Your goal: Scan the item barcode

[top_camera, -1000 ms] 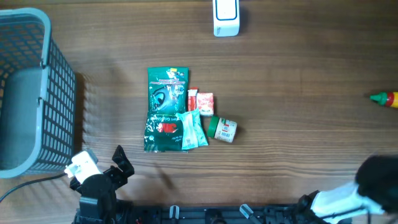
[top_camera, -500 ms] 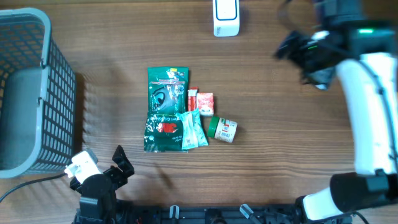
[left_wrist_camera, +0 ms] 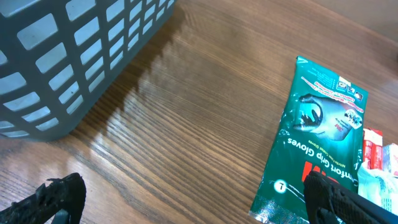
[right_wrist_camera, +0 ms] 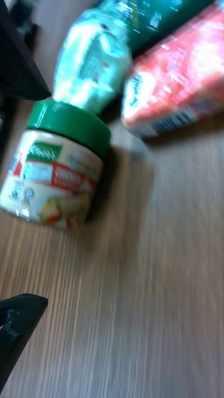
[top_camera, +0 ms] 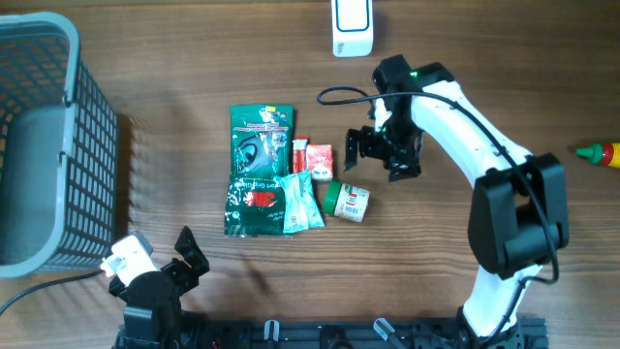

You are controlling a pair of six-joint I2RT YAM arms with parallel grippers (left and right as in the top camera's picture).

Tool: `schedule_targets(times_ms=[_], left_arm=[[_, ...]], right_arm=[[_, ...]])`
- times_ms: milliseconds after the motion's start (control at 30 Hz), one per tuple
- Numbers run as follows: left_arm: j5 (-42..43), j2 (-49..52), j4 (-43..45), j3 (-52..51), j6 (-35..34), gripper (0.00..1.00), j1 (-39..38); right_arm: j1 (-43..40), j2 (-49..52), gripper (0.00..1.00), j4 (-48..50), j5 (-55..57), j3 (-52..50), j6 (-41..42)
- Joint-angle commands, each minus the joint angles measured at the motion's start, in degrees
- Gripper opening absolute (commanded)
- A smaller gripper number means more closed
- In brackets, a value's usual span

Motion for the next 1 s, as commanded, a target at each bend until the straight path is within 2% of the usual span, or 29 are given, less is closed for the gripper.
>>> schedule_targets(times_ms=[0, 167, 600, 967], left_arm=[[-0.7, -0.4, 0.1, -0.4, -0.6, 1.00, 0.3], [-0.7, -0.4, 0.1, -0.4, -0.6, 1.00, 0.3], [-0.7, -0.4, 0.1, -0.4, -0.6, 1.00, 0.3], [-0.7, -0.4, 0.1, -0.4, -0.6, 1.00, 0.3]], right_arm=[[0.3, 2.8, 1.00, 0.0, -8.8, 0.3, -5.0], [1.2, 3.0, 1.00, -1.1, -14.1, 0.3, -10.5], [7.6, 3.0, 0.99, 1.4, -13.4, -10.6, -9.9], [7.9, 2.8, 0.99, 1.3, -5.1, -7.9, -5.8]])
